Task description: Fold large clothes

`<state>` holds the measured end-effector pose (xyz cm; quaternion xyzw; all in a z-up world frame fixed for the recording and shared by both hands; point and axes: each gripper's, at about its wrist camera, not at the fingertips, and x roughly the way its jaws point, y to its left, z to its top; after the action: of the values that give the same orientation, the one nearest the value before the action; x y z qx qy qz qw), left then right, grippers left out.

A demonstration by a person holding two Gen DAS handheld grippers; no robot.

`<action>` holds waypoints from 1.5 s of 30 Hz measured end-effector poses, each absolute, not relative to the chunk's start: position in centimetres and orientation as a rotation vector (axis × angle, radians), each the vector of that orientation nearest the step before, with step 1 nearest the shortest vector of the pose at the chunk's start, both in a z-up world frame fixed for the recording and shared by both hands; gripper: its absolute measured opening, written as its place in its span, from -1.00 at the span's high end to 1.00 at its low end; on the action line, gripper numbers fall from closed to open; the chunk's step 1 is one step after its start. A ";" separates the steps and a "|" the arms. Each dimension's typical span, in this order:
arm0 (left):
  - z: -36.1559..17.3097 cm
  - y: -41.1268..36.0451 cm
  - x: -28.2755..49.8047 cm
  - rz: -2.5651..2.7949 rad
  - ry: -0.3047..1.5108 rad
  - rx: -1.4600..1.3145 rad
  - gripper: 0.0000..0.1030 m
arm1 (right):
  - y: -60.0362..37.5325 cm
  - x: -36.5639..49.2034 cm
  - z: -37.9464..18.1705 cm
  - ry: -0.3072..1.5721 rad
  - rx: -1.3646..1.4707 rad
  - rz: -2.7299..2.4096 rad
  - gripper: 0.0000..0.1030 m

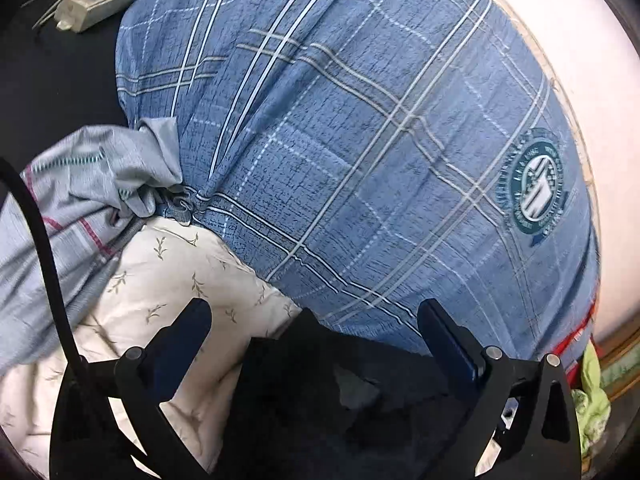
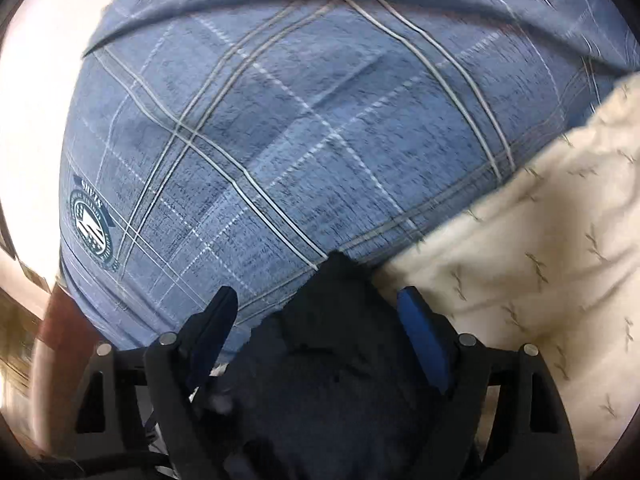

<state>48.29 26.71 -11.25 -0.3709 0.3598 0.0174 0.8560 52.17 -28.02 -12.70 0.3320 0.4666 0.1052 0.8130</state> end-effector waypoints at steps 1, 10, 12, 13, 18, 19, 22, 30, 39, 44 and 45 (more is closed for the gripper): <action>-10.9 26.5 48.0 0.026 0.772 -0.767 -0.98 | -27.9 51.5 -11.8 0.987 0.669 0.240 -0.61; -11.3 15.5 43.6 -0.080 0.902 -0.353 -0.98 | -14.7 48.2 -11.3 1.189 0.112 0.388 -0.61; -12.3 14.1 42.9 -0.070 0.910 -0.257 -0.98 | -11.3 48.6 -12.6 1.234 -0.015 0.422 -0.60; -13.2 13.6 42.6 -0.063 0.920 -0.219 -0.98 | -10.5 48.9 -13.2 1.241 -0.037 0.424 -0.59; -17.0 15.3 42.1 -0.026 1.001 -0.260 -0.98 | -5.2 50.1 -17.0 1.278 -0.325 0.393 -0.60; -17.5 16.1 41.8 -0.030 1.000 -0.299 -0.98 | -4.2 49.8 -17.4 1.262 -0.369 0.463 -0.57; -18.5 17.7 41.1 -0.039 1.004 -0.388 -0.98 | -2.5 48.6 -17.1 1.204 -0.290 0.737 -0.56; -19.5 18.8 40.1 -0.067 1.009 -0.445 -0.98 | 0.8 48.6 -19.6 1.237 -0.292 0.898 -0.31; -19.2 19.0 40.2 -0.068 1.003 -0.475 -0.98 | -1.3 49.4 -18.3 1.140 -0.294 0.683 0.95; -19.0 19.8 40.1 -0.054 1.003 -0.525 -0.98 | -5.2 53.4 -16.9 1.075 -0.235 0.455 0.97; -19.0 19.9 40.0 -0.055 1.000 -0.536 -0.98 | -5.8 53.9 -17.0 1.069 -0.233 0.408 0.97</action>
<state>40.00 19.92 -18.98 -0.2538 0.4736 -0.0263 0.8430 53.94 -5.77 -17.05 -0.1100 0.5045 0.1927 0.8344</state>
